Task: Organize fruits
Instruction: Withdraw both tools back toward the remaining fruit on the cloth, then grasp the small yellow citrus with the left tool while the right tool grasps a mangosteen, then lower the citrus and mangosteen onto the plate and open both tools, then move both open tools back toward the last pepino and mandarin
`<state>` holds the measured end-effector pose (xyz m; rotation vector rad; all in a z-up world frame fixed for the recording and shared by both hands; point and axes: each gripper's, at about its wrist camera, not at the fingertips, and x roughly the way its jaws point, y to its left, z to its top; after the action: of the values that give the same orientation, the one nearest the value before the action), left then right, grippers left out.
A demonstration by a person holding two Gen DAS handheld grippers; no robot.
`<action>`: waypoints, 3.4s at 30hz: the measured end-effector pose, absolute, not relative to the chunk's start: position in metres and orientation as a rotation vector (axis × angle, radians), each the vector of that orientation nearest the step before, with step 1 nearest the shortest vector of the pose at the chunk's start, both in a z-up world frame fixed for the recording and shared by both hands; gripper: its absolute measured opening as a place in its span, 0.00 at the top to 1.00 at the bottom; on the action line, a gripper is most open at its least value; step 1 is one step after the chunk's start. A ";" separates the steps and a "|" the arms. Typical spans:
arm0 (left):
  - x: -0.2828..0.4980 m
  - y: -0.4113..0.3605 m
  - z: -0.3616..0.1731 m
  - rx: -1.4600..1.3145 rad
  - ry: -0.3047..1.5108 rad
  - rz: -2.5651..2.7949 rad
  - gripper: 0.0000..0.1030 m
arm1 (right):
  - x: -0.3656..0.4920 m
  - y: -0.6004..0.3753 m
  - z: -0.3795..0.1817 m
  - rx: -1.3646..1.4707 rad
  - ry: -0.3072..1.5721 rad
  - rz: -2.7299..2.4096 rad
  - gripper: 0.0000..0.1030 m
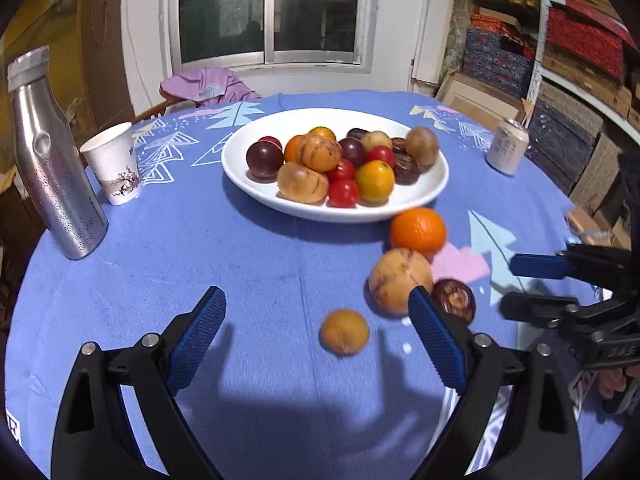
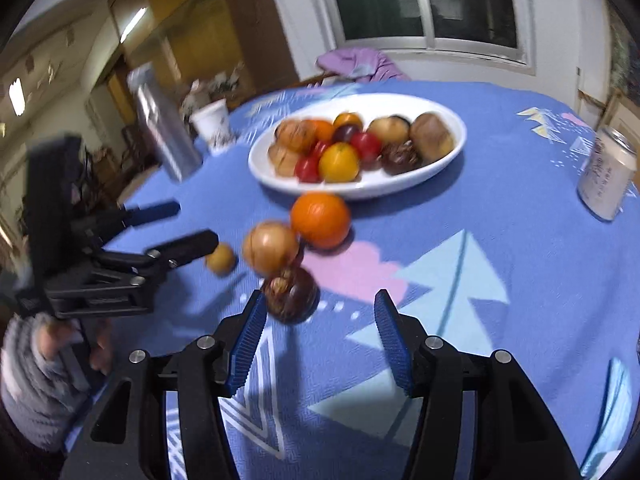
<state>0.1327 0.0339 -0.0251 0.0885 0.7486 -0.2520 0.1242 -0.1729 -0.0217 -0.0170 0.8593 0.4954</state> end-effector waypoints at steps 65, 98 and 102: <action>0.393 0.005 -0.009 -0.004 0.859 -0.205 0.70 | 0.323 -0.153 0.015 0.037 0.780 0.354 0.60; 0.140 -0.013 -0.029 0.205 0.711 -0.188 0.06 | 0.151 -0.239 0.006 0.257 0.805 0.322 0.17; 0.146 -0.023 -0.035 0.248 0.745 -0.191 0.06 | 0.153 -0.240 0.003 0.279 0.829 0.332 0.16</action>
<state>0.1458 -0.0230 -0.0352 0.2482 0.7446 -0.1914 0.1535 -0.2400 0.0025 0.2794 0.8286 0.3325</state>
